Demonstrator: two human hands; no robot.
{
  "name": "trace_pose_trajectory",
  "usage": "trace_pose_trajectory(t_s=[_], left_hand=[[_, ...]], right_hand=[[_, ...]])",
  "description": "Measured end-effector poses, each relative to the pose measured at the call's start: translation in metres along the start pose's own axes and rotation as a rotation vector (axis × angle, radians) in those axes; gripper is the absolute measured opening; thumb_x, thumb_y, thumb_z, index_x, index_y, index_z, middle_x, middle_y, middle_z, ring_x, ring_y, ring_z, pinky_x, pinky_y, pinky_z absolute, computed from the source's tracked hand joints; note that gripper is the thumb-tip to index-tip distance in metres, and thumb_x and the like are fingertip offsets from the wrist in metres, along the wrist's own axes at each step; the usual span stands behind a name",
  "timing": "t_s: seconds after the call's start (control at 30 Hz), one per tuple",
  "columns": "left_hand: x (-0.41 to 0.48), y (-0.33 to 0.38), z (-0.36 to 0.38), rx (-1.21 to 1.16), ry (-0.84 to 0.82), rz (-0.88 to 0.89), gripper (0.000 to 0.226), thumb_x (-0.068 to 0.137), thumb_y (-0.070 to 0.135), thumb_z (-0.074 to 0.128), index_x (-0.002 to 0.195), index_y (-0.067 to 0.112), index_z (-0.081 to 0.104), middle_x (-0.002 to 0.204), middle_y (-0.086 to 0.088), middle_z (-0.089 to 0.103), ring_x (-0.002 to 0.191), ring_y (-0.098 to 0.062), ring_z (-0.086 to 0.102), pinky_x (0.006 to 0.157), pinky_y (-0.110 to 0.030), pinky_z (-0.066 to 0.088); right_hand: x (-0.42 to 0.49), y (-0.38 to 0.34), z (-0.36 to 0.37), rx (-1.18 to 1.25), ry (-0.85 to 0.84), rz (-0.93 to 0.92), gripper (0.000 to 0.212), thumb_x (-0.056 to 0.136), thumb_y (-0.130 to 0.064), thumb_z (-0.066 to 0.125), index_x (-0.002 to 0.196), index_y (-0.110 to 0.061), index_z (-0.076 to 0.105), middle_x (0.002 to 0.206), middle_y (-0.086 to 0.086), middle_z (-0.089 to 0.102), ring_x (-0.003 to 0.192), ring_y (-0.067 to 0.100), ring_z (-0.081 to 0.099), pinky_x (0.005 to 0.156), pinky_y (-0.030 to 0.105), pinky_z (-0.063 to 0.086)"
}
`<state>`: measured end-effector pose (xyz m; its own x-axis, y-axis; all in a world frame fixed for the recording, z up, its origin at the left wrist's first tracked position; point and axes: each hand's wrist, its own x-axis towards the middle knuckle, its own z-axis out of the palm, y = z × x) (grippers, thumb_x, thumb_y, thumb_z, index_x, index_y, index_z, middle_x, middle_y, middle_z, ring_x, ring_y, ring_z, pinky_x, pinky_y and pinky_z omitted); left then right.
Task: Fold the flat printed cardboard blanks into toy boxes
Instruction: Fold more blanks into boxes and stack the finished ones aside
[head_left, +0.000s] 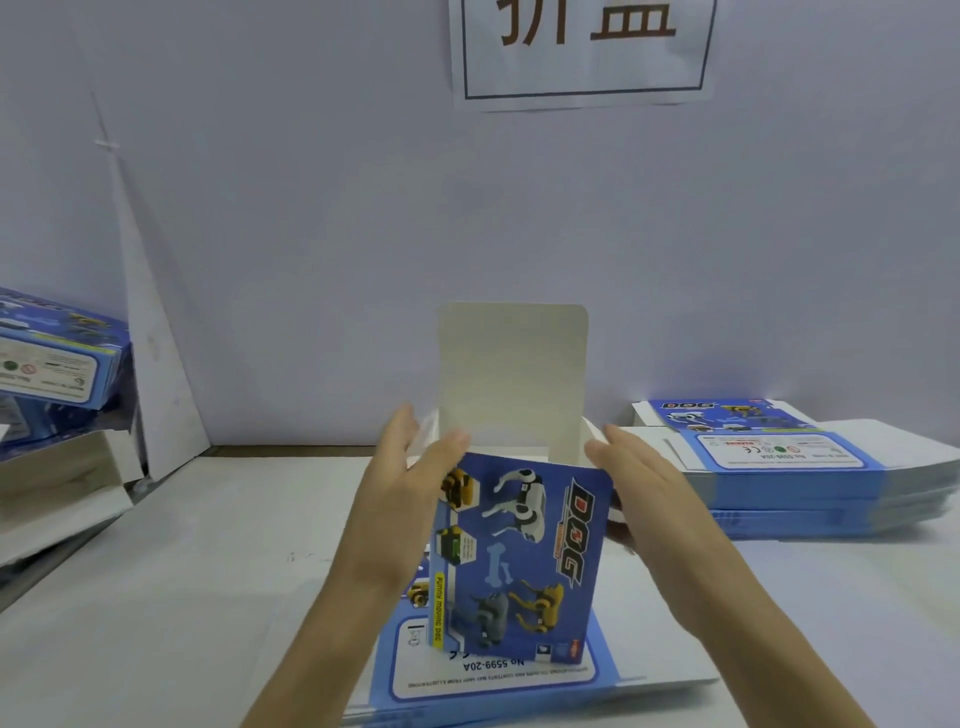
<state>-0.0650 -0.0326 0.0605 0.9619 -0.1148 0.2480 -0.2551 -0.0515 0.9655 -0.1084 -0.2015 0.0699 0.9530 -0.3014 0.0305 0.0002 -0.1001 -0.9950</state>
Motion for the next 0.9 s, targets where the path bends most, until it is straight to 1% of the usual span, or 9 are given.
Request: trace_pose_trajectory(t_s=[0.03, 0.1, 0.17, 0.27, 0.4, 0.47, 0.57, 0.73, 0.9], left_hand=[[0.002, -0.004, -0.002, -0.094, -0.051, 0.032, 0.087, 0.073, 0.042, 0.066, 0.147, 0.037, 0.023, 0.138, 0.014, 0.049, 0.118, -0.006, 0.057, 0.099, -0.035, 0.048], [0.007, -0.015, -0.006, -0.203, -0.225, 0.121, 0.102, 0.066, 0.027, 0.071, 0.142, 0.051, 0.008, 0.122, 0.025, 0.060, 0.107, -0.004, 0.064, 0.082, -0.029, 0.056], [0.009, -0.024, -0.010, -0.213, -0.370, 0.155, 0.117, 0.062, 0.027, 0.078, 0.142, 0.054, -0.004, 0.121, 0.029, 0.060, 0.113, -0.010, 0.063, 0.082, -0.033, 0.057], [0.009, -0.029, -0.013, -0.045, -0.375, 0.190, 0.133, 0.055, 0.040, 0.085, 0.129, 0.070, -0.021, 0.119, 0.056, 0.038, 0.111, 0.017, 0.051, 0.077, -0.013, 0.052], [0.002, -0.040, 0.010, 0.114, -0.290, 0.177, 0.148, 0.038, 0.052, 0.091, 0.122, 0.073, -0.029, 0.144, 0.037, 0.018, 0.119, 0.017, 0.042, 0.079, -0.008, 0.050], [-0.001, -0.050, 0.022, 0.147, -0.271, 0.182, 0.149, 0.036, 0.056, 0.091, 0.120, 0.074, -0.030, 0.137, 0.043, 0.016, 0.123, 0.012, 0.040, 0.085, -0.010, 0.048], [0.000, -0.061, 0.030, 0.168, -0.218, 0.164, 0.141, 0.040, 0.058, 0.086, 0.129, 0.068, -0.023, 0.138, 0.028, 0.027, 0.127, -0.001, 0.044, 0.082, -0.009, 0.048], [-0.002, -0.066, 0.035, 0.171, -0.145, 0.236, 0.139, 0.044, 0.057, 0.086, 0.131, 0.066, -0.022, 0.129, 0.044, 0.019, 0.125, 0.019, 0.030, 0.086, -0.005, 0.043], [-0.003, -0.067, 0.038, 0.168, -0.125, 0.225, 0.129, 0.046, 0.056, 0.083, 0.121, 0.076, -0.020, 0.118, 0.055, 0.015, 0.120, 0.024, 0.029, 0.079, -0.001, 0.042]], right_hand=[[0.001, 0.000, -0.002, 0.037, -0.019, 0.015, 0.025, 0.097, -0.038, 0.044, 0.117, -0.024, 0.050, 0.096, -0.008, 0.070, 0.081, 0.005, 0.067, 0.073, 0.031, 0.051], [-0.001, -0.003, -0.005, 0.004, -0.061, 0.023, 0.030, 0.093, -0.047, 0.046, 0.117, -0.029, 0.050, 0.110, -0.006, 0.063, 0.094, 0.012, 0.063, 0.079, 0.036, 0.054], [-0.005, -0.009, -0.011, -0.135, -0.082, -0.011, 0.021, 0.090, -0.049, 0.050, 0.101, -0.032, 0.054, 0.099, -0.008, 0.064, 0.088, 0.011, 0.065, 0.075, 0.035, 0.056], [-0.010, -0.016, -0.019, -0.297, -0.015, -0.069, 0.024, 0.081, -0.046, 0.060, 0.093, -0.025, 0.059, 0.082, -0.003, 0.066, 0.064, 0.003, 0.065, 0.061, 0.030, 0.052], [-0.015, -0.015, -0.010, -0.449, 0.166, -0.141, 0.021, 0.085, -0.049, 0.053, 0.085, -0.028, 0.055, 0.082, -0.007, 0.064, 0.076, 0.013, 0.063, 0.061, 0.030, 0.043], [-0.013, -0.012, -0.004, -0.538, 0.210, -0.175, 0.023, 0.093, -0.049, 0.043, 0.094, -0.028, 0.054, 0.093, -0.003, 0.061, 0.086, 0.017, 0.060, 0.070, 0.034, 0.047], [-0.006, -0.007, -0.006, -0.591, 0.222, -0.203, 0.032, 0.094, -0.050, 0.039, 0.097, -0.023, 0.056, 0.093, -0.003, 0.058, 0.082, 0.011, 0.054, 0.067, 0.030, 0.044], [0.008, -0.023, -0.023, -0.453, 0.258, -0.381, 0.027, 0.086, -0.053, 0.054, 0.099, -0.029, 0.055, 0.090, -0.016, 0.059, 0.077, -0.009, 0.051, 0.058, 0.010, 0.035], [0.037, -0.052, -0.028, -0.326, 0.332, -0.591, 0.017, 0.091, -0.036, 0.060, 0.077, -0.026, 0.062, 0.072, -0.011, 0.066, 0.059, 0.008, 0.061, 0.054, 0.017, 0.042]])
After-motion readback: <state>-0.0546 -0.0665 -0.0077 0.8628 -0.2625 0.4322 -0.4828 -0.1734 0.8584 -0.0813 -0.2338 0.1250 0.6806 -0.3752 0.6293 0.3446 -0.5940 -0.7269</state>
